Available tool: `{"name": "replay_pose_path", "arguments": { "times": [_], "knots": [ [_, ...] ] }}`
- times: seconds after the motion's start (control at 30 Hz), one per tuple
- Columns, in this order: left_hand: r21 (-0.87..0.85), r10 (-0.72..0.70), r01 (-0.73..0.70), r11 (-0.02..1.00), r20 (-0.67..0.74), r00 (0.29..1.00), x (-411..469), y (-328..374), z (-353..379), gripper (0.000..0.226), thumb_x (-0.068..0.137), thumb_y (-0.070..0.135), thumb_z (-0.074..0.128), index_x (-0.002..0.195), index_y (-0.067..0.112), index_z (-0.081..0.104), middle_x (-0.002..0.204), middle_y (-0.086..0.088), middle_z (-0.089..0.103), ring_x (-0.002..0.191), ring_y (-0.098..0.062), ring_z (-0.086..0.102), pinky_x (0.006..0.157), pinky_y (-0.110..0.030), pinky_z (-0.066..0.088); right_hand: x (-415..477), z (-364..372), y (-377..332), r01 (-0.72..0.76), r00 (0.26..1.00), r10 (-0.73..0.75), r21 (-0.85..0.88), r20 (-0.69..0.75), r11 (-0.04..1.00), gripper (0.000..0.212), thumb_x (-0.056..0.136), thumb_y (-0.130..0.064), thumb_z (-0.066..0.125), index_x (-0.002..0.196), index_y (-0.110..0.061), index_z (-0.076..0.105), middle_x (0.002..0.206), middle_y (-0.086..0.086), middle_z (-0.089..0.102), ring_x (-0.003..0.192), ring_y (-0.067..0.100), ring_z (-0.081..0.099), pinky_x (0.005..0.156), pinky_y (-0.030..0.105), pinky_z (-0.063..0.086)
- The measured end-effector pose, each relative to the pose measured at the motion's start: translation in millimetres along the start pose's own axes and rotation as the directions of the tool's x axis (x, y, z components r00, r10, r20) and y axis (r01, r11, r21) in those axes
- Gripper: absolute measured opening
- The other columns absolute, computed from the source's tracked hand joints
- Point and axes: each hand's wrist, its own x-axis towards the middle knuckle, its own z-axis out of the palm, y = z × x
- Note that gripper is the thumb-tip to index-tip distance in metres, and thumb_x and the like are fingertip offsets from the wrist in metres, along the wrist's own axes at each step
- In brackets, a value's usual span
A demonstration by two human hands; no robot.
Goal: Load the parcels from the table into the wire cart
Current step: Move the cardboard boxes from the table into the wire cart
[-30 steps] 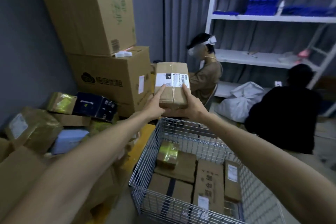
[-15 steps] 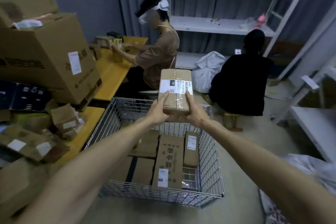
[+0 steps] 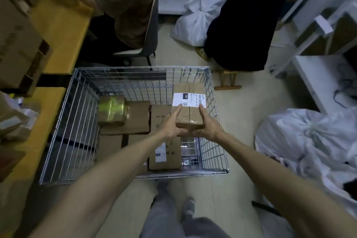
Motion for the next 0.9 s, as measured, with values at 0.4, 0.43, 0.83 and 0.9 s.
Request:
{"name": "replay_pose_path", "arguments": {
  "times": [0.4,0.43,0.83,0.9],
  "knots": [
    [-0.021,-0.291,0.307,0.952,0.259,0.921,96,-148,89,0.104,0.085,0.013,0.077,0.158,0.032,0.006,0.152,-0.005,0.041,0.132,-0.019,0.044,0.096,-0.017,0.035,91,107,141,-0.471,0.870,0.381,0.298,0.313,0.831,0.080,0.091,-0.031,0.068,0.155,-0.024,0.021,0.138,0.009,0.051,0.104,0.021,0.057,0.079,0.029,0.051],
    [-0.019,-0.310,0.327,0.945,0.270,0.911,105,-159,97,0.103,0.086,0.013,0.076,0.158,0.031,0.005,0.154,-0.005,0.039,0.136,-0.020,0.041,0.096,-0.016,0.034,100,115,147,-0.525,0.839,0.400,0.350,0.369,0.776,0.067,0.095,-0.044,0.059,0.151,-0.021,0.032,0.138,0.010,0.052,0.099,0.022,0.059,0.077,0.033,0.055],
    [0.097,-0.388,0.377,0.921,0.325,0.862,209,-263,176,0.108,0.080,0.017,0.081,0.157,0.035,0.008,0.154,-0.007,0.038,0.137,-0.027,0.040,0.111,-0.032,0.036,178,192,266,-0.679,0.724,0.504,0.612,0.470,0.405,0.062,0.103,-0.053,0.031,0.146,-0.009,0.041,0.143,0.015,0.050,0.127,0.032,0.054,0.060,0.026,0.054],
    [0.075,-0.388,0.387,0.919,0.352,0.852,218,-273,186,0.107,0.081,0.013,0.080,0.158,0.032,0.008,0.154,-0.006,0.037,0.137,-0.025,0.039,0.106,-0.025,0.036,186,201,282,-0.705,0.684,0.499,0.658,0.532,0.265,0.068,0.101,-0.056,0.033,0.146,-0.006,0.039,0.147,0.013,0.047,0.135,0.032,0.047,0.059,0.025,0.054]
  ]
}}
